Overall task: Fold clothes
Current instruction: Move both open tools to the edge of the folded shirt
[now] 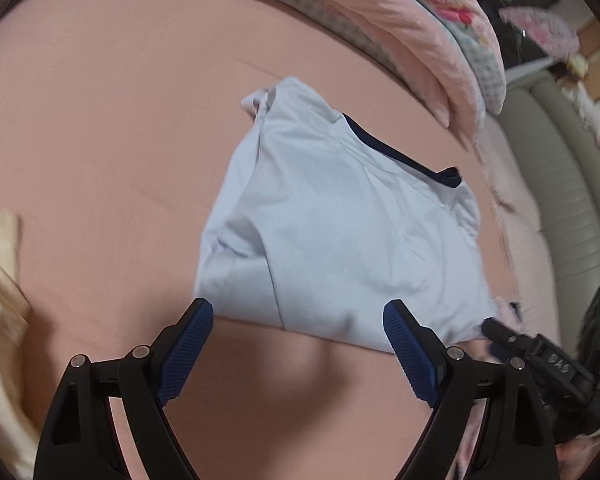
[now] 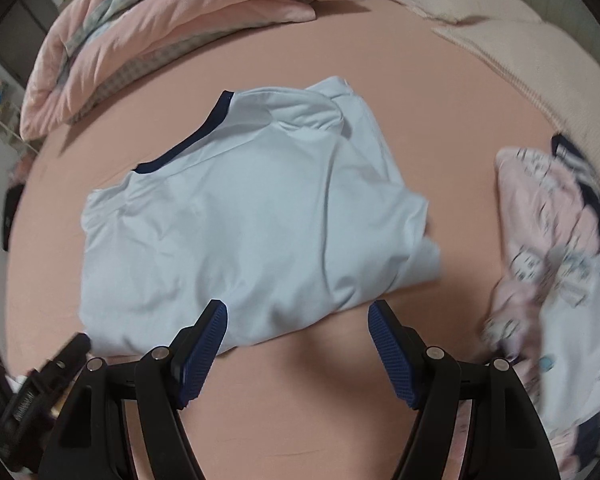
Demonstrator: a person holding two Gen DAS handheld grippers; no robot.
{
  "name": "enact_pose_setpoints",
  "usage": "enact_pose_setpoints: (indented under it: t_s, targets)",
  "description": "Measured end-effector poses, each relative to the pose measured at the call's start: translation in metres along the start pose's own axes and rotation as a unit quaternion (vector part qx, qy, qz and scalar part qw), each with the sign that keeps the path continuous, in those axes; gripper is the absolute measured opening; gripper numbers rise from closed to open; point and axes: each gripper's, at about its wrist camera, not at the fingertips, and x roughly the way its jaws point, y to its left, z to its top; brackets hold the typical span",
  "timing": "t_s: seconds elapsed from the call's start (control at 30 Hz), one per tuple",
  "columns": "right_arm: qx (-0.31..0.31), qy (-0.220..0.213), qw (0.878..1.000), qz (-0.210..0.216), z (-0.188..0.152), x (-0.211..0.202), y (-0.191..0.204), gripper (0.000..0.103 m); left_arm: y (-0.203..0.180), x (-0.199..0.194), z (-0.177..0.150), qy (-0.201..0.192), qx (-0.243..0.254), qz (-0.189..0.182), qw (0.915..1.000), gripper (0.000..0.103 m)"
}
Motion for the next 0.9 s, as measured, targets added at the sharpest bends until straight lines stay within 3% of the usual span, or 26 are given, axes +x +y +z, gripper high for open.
enact_pose_setpoints:
  t_s: [0.23, 0.5, 0.7, 0.9]
  targets:
    - [0.084, 0.008, 0.995, 0.057, -0.016, 0.018, -0.023, 0.073, 0.014, 0.011, -0.007, -0.006, -0.058, -0.053, 0.9969, 0.087]
    - [0.193, 0.008, 0.97, 0.149, -0.036, 0.043, -0.057, 0.073, 0.025, 0.028, -0.008, -0.002, -0.104, -0.08, 0.9914, 0.087]
    - [0.245, -0.045, 0.944, 0.218, -0.048, 0.05, -0.07, 0.087, 0.03, 0.029, -0.009, -0.009, -0.113, -0.101, 0.9883, 0.087]
    - [0.235, -0.081, 0.942, 0.227, -0.042, 0.054, -0.062, 0.09, 0.038, 0.033, -0.002, -0.026, -0.143, -0.135, 0.9801, 0.09]
